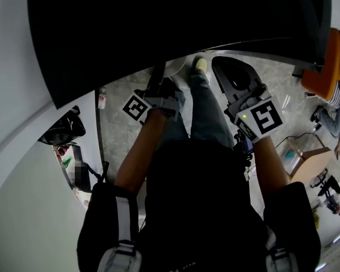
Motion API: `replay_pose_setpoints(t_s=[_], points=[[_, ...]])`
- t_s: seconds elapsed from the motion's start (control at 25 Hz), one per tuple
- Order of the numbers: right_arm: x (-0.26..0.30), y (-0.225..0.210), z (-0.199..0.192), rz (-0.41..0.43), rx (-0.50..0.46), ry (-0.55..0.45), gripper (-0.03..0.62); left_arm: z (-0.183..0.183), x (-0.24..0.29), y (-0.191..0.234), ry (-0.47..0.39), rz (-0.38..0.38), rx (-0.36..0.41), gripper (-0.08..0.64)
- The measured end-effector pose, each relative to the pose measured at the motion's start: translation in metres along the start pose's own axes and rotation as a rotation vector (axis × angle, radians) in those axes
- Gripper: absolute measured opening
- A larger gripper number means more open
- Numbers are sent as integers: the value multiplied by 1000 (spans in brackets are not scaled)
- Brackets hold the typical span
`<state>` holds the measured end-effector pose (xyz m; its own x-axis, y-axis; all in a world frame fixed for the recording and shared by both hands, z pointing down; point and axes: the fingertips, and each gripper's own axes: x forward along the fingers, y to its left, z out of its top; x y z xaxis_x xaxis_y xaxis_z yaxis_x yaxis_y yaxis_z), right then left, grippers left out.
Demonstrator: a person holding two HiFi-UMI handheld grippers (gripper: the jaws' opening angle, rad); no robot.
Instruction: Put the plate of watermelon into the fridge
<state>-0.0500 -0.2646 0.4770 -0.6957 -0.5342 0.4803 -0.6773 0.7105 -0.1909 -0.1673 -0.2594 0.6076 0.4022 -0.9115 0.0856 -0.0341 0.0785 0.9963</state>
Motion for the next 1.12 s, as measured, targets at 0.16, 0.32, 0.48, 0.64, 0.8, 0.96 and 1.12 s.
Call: replay_pose_setpoints(t_s=[0.16,0.32,0.48,0.64,0.8,0.96,1.12], points=[[1,-2,-5,14,11,-7,8,0,8,13,-3,26,15,20],[4,-1,-8,27,24,-18,8,5,16,23,-24,27,4,20],[6,-2,-16,14,22,21,8,10,23,34,-44,38,-24,20],[7,-5,-15,13,25,11,8,11,26,38,-38,41,-12,20],[9,-3,-19,17,42,25,8,11,28,39,-20,37,22,20],[11,-4,-21,16,44,37,8,11,30,40,-1,31,56,20],[14,-4,-19,15,47,25,8,11,33,42,14,26,81,20]])
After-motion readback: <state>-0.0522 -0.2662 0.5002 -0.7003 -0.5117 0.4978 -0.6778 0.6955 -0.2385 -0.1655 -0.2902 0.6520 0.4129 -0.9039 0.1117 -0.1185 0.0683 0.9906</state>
